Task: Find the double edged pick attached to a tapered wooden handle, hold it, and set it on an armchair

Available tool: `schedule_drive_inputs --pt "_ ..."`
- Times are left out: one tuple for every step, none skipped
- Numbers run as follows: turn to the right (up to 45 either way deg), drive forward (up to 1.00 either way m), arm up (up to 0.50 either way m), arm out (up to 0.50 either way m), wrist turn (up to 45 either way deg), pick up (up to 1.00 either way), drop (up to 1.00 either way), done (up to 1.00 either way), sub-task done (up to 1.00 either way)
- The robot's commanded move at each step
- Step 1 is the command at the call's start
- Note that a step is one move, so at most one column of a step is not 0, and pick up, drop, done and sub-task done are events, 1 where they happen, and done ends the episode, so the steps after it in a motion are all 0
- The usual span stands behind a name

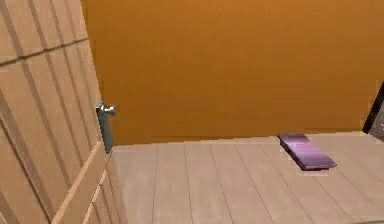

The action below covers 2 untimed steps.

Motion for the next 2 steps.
schedule_drive_inputs --pt "-6.0 0.0 0.0 0.0 0.0 0.0 0.0 0.0 0.0" --pt "0.0 0.45 0.0 0.0 0.0 0.0 0.0 0.0 0.0"
